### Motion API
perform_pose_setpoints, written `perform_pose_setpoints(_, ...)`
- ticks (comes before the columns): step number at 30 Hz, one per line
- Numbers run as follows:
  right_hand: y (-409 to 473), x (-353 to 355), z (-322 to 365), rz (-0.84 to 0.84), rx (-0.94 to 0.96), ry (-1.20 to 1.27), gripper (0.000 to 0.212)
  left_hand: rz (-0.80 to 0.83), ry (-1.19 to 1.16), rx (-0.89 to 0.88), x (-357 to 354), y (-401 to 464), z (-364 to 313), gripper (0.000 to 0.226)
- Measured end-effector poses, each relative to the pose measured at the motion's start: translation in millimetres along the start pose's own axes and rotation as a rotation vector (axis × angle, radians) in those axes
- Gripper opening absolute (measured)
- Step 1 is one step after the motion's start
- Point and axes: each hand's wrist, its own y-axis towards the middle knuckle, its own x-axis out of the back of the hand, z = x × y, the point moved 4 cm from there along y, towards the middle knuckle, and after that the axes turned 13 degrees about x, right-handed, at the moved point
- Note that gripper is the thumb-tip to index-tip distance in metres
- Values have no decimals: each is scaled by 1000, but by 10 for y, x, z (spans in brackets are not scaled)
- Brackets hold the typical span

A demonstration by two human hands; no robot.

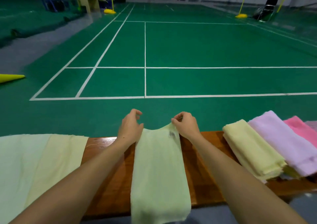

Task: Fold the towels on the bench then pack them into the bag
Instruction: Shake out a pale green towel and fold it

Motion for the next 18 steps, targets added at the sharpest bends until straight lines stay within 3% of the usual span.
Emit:
perform_pose_setpoints(6, -638, 303, 6, 53, 86, 50, 6, 155, 65, -133, 195, -556, 68, 15)
perform_pose_setpoints(11, -1556, 323, 191, 195, 199, 215, 20, 388, -115, -44, 272, -1302, 283, 9)
perform_pose_setpoints(18, -2092, 298, 95, 341, 319, 184, 24, 495, 256, -356, 360, -1848, 571, 26)
